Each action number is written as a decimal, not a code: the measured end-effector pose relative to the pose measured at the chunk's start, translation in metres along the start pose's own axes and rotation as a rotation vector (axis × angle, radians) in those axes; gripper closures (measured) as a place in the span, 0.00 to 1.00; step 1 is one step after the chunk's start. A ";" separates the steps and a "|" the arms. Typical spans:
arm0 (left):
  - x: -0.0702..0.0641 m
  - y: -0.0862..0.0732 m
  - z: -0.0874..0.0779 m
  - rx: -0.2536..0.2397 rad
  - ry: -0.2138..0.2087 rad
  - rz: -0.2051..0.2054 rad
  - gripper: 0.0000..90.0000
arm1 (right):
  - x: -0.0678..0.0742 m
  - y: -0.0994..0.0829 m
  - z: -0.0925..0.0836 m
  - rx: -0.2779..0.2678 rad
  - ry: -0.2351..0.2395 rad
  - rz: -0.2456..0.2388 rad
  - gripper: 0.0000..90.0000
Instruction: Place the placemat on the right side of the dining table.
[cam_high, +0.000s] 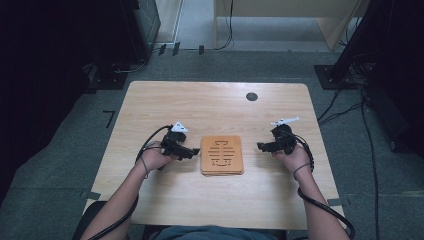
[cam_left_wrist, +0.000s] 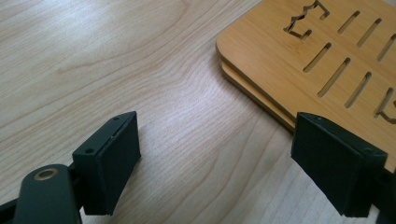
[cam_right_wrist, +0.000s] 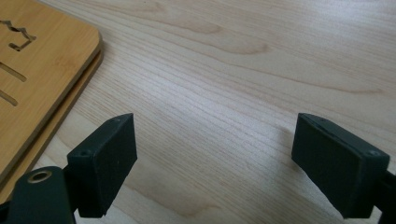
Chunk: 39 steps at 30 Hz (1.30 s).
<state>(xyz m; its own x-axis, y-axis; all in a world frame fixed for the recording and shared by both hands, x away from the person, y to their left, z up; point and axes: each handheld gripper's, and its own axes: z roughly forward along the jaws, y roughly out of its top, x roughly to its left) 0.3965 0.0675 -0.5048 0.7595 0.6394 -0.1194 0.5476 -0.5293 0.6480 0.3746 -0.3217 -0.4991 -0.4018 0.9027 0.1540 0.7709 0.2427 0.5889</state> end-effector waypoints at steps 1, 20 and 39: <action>0.000 0.000 -0.001 0.003 0.000 0.004 0.16 | 0.001 0.000 -0.001 -0.002 0.000 -0.002 0.16; -0.006 0.000 -0.006 -0.008 -0.020 0.030 0.16 | 0.025 0.009 -0.006 -0.048 0.029 -0.020 0.27; -0.012 0.003 -0.003 -0.001 -0.030 0.045 0.16 | 0.036 0.009 0.002 -0.058 0.030 -0.076 0.25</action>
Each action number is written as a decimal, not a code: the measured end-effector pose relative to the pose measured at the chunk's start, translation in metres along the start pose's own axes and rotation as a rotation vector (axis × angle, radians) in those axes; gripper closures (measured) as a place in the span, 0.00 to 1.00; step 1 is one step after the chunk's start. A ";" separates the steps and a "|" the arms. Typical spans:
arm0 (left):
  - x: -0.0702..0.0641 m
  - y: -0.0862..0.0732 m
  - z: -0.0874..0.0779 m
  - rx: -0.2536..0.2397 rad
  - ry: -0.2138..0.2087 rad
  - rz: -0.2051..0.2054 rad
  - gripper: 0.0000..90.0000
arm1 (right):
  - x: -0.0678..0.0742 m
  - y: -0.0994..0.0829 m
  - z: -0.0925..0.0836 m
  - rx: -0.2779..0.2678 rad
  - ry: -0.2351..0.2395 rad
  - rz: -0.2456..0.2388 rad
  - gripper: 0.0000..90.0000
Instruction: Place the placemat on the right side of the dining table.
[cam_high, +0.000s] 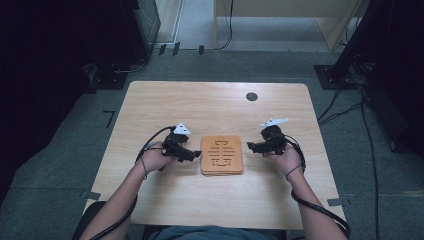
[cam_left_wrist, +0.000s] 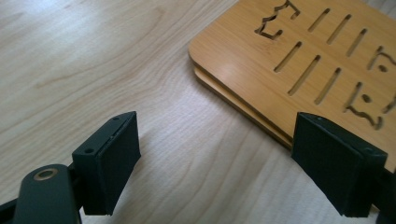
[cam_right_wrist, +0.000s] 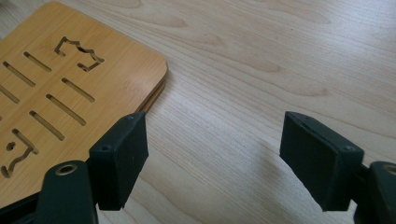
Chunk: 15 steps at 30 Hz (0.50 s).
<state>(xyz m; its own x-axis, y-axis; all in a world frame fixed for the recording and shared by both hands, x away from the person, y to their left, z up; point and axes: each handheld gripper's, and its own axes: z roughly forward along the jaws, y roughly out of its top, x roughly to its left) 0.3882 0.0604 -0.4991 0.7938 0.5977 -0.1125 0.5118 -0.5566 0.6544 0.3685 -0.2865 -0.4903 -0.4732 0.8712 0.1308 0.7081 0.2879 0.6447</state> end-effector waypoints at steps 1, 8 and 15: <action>0.000 0.000 0.000 0.005 -0.009 -0.007 0.16 | 0.000 0.000 0.000 0.003 0.003 0.008 0.24; -0.001 0.000 -0.001 0.013 -0.001 -0.004 0.16 | 0.004 0.000 0.007 0.019 0.010 -0.025 0.22; -0.002 0.001 -0.002 0.008 0.008 0.011 0.16 | 0.008 0.001 0.013 0.023 0.021 -0.020 0.20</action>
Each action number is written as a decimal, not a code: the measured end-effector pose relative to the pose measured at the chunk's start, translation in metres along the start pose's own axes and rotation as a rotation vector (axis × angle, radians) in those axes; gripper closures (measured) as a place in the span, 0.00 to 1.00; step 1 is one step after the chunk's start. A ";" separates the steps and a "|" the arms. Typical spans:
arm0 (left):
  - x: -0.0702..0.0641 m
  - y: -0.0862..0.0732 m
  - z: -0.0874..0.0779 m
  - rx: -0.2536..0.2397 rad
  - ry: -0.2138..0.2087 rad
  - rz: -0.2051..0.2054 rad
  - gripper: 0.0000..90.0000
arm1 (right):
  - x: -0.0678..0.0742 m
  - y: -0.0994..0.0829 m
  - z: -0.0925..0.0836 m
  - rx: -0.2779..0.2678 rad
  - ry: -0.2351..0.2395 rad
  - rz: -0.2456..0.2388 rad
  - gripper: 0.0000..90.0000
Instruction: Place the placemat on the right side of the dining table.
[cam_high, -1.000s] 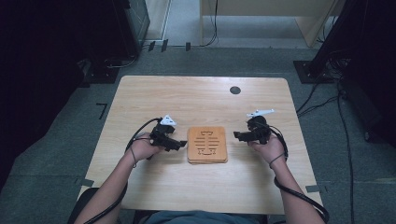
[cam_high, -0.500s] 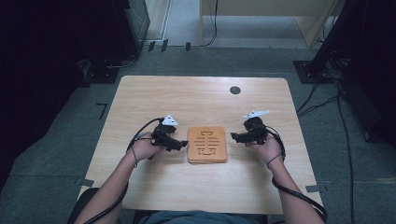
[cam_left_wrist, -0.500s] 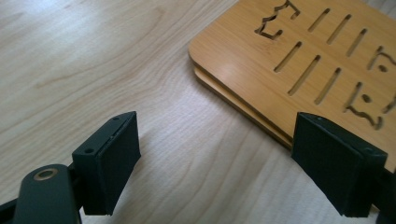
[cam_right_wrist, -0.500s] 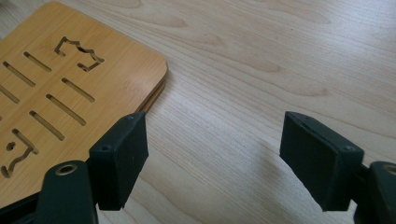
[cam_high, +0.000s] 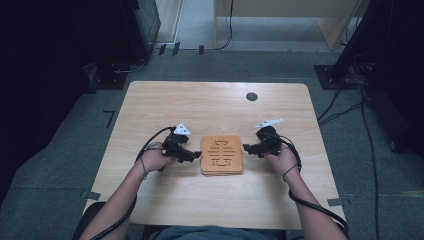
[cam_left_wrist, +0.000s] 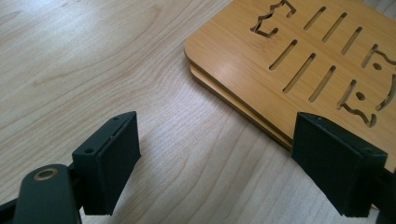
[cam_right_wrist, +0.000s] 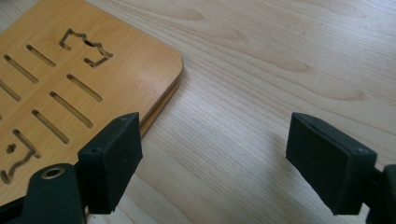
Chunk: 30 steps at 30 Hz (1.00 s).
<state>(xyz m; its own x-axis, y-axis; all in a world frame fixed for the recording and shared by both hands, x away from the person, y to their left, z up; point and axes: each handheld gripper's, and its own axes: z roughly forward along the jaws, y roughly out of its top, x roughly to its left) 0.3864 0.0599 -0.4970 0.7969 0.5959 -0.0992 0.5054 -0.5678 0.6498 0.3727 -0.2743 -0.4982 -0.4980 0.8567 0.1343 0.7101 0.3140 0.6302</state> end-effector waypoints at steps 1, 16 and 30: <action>-0.001 0.000 0.000 -0.005 -0.001 -0.002 0.16 | 0.000 0.000 0.000 -0.004 -0.001 -0.006 0.20; 0.000 -0.003 -0.002 0.004 0.015 0.020 0.16 | 0.009 0.003 0.008 0.017 -0.008 -0.072 0.20; 0.000 -0.004 -0.003 0.010 0.016 0.027 0.16 | 0.013 0.004 0.011 0.023 -0.006 -0.087 0.20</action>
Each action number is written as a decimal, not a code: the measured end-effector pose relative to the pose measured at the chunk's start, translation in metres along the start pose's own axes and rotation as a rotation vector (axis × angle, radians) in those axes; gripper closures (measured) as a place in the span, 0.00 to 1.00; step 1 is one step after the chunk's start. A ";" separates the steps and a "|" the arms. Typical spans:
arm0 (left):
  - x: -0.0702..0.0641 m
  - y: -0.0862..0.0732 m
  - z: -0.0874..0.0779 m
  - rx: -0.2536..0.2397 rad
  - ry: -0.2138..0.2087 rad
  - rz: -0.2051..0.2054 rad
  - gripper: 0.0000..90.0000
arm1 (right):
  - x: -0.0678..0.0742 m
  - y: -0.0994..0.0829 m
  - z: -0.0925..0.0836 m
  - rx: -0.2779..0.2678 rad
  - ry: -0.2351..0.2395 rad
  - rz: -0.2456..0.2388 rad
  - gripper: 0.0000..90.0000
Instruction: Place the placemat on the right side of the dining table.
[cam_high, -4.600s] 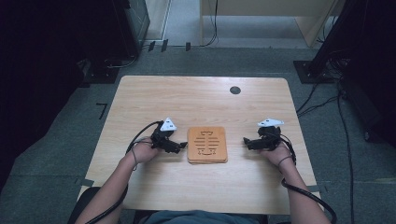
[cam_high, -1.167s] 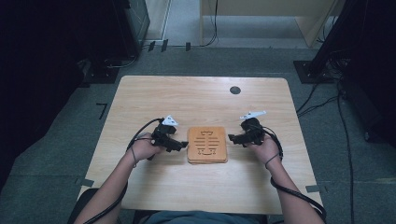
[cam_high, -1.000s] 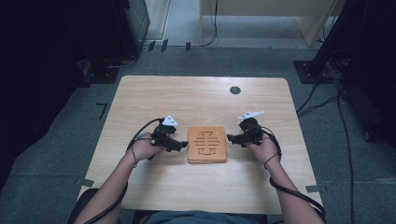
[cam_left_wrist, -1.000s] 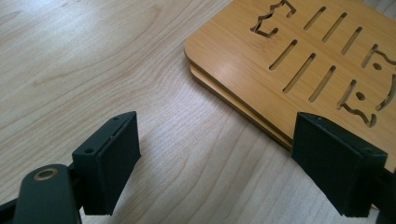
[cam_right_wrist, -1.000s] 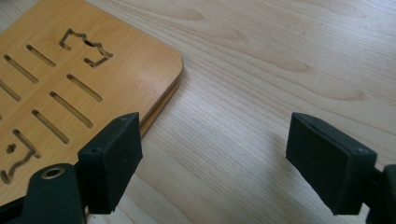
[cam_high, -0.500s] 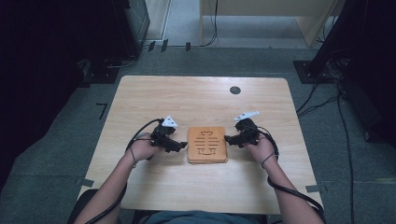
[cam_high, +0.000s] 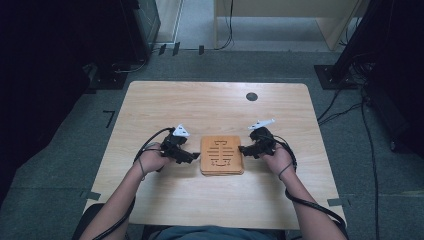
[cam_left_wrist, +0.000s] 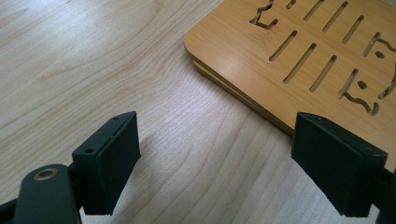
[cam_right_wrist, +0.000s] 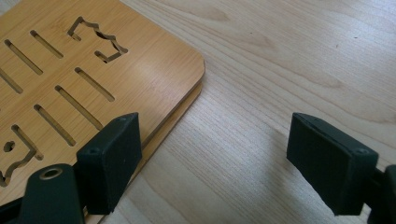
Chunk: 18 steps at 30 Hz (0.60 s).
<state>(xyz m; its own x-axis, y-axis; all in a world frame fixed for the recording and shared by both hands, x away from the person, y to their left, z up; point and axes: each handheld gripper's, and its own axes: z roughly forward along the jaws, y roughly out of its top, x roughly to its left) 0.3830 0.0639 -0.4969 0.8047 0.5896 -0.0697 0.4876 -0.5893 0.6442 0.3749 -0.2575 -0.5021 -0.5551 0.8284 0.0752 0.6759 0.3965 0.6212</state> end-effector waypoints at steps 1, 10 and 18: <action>0.000 0.000 0.000 -0.001 0.000 0.001 0.16 | 0.000 0.000 0.000 0.000 0.001 0.000 0.20; -0.001 0.000 -0.002 -0.009 -0.002 0.006 0.16 | 0.002 0.002 0.001 -0.002 0.009 -0.010 0.20; -0.001 -0.002 -0.004 -0.009 0.001 -0.001 0.16 | 0.004 0.004 0.003 0.002 0.018 -0.013 0.20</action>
<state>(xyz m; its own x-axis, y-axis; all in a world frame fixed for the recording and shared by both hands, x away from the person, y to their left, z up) 0.3799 0.0669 -0.4951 0.8038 0.5908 -0.0692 0.4850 -0.5836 0.6513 0.3767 -0.2512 -0.5015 -0.5726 0.8158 0.0806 0.6693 0.4085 0.6207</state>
